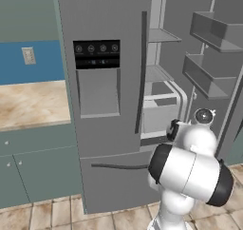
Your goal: Retrieve the sausage and cheese from the fridge and place them on the cutting board on the counter.
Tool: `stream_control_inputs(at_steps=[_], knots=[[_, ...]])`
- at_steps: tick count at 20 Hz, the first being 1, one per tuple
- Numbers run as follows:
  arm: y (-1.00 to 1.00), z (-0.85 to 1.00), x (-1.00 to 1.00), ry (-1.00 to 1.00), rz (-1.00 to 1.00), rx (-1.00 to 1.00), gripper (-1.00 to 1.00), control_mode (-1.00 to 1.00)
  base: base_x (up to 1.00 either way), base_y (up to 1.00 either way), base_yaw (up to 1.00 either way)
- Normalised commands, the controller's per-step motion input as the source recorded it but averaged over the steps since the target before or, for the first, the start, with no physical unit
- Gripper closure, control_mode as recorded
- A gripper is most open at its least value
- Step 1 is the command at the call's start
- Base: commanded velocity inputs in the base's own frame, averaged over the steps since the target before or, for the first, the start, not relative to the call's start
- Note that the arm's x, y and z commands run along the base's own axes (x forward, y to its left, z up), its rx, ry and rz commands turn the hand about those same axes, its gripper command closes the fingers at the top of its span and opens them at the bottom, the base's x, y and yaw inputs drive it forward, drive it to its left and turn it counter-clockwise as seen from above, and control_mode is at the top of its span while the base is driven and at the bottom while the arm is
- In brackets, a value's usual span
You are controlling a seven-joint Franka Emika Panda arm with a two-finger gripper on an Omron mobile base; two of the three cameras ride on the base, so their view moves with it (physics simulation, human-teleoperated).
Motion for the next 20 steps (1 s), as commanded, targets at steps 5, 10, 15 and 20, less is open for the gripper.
stream_control_inputs(at_steps=[5,10,15,20], knots=[[0.66,0.13,-0.15,0.06,0.19,-0.01,-1.00,-1.00,0.00,0.00,0.00],[0.63,0.22,-0.04,0.29,0.39,-0.11,-1.00,-1.00,0.00,0.00,0.00],[0.57,0.13,-0.05,0.22,0.52,-0.16,-1.00,-1.00,0.00,0.00,0.00],[0.46,0.07,0.01,-0.02,0.56,-0.19,-1.00,-1.00,0.00,0.00,0.00]])
